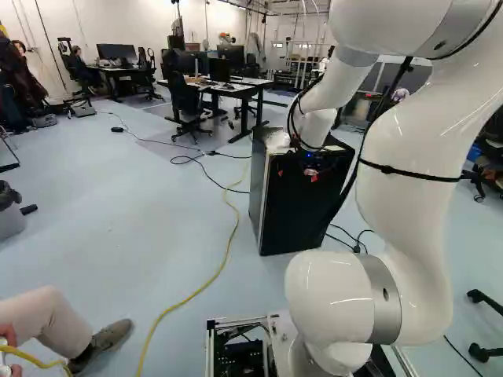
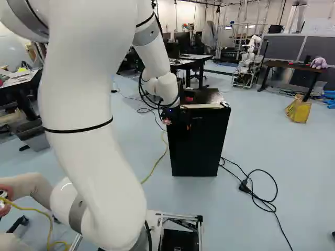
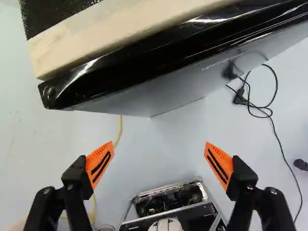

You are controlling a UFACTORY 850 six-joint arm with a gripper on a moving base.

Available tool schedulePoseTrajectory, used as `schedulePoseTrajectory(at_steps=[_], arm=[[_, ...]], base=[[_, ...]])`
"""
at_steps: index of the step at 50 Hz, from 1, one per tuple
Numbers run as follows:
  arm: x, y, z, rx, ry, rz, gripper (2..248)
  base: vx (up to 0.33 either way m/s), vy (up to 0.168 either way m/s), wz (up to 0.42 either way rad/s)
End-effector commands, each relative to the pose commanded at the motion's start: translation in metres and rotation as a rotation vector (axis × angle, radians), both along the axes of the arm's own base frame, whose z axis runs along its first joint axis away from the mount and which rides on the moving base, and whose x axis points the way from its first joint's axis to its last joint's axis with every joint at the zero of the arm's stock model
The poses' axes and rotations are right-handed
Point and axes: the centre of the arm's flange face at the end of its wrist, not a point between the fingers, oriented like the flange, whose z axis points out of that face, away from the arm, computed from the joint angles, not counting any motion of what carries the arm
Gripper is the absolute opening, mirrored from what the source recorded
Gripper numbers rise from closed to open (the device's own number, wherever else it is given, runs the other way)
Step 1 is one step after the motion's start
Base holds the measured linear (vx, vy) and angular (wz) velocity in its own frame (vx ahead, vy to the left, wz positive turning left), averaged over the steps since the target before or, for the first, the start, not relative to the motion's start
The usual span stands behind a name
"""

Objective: Grab a drink from the fridge

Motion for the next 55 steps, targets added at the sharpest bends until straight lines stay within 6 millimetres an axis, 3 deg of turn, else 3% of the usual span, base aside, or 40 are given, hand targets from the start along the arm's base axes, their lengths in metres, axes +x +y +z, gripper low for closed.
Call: schedulePoseTrajectory(at_steps=[41,55], arm=[[-0.053,0.016,0.020,-0.115,-0.359,-0.006,247],[-0.054,0.014,0.030,-0.159,-0.497,-0.015,247]], base=[[0.000,0.000,0.000],[0.000,0.000,0.000]])
